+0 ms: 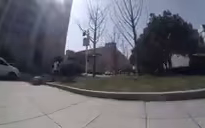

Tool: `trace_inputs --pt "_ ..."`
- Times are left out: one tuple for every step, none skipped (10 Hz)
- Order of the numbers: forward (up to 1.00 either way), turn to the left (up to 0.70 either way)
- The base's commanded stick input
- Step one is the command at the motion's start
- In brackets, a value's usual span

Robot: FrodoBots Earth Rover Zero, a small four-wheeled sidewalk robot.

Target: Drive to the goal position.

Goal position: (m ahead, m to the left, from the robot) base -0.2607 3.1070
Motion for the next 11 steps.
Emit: trace_inputs --pt "0.45 -0.27" --pt "0.45 -0.27" --pt "0.45 -0.27" --pt "0.45 -0.27" --pt "0.45 -0.27" --pt "0.45 -0.27" --pt "0.45 -0.27" --pt "0.45 -0.27" --pt "0.45 -0.27" --pt "0.45 -0.27" --pt "0.45 -0.27"
